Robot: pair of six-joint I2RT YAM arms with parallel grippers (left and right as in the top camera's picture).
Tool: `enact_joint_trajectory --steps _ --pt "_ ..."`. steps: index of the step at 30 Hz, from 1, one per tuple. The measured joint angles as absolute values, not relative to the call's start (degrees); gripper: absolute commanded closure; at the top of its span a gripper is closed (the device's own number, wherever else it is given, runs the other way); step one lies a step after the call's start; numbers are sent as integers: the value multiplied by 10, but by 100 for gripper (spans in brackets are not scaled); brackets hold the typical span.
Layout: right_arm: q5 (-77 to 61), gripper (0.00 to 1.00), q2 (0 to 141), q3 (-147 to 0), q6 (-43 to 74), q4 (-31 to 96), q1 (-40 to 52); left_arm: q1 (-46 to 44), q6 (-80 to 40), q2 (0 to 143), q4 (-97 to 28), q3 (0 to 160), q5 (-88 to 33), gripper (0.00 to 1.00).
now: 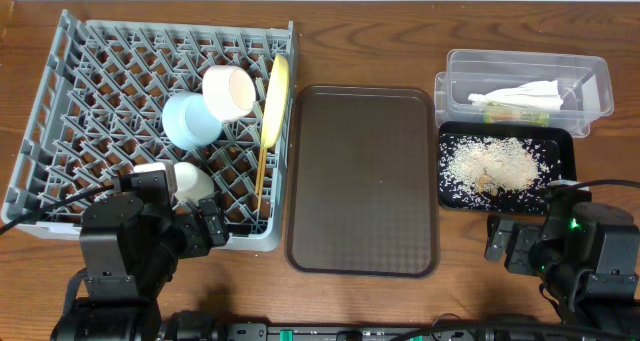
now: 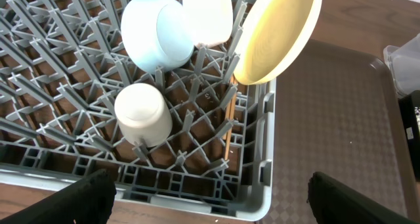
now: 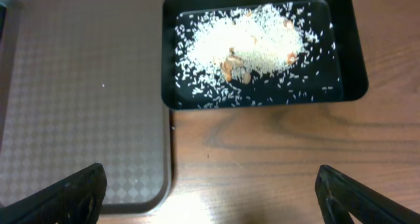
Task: Sort waste into correct bins and load items into the dishwasher
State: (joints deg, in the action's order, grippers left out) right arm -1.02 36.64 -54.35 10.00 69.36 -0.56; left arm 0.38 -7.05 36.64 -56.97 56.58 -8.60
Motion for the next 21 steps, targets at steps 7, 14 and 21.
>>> enact_joint_trajectory --steps 7,14,21 --pt "-10 1 365 -543 100 703 -6 4 -70 366 -570 566 -86 4" --pt "-10 1 319 -522 92 626 -6 4 -70 366 -569 566 -86 4" --pt "-14 1 209 -396 76 448 -5 4 -70 366 -569 565 -86 3"
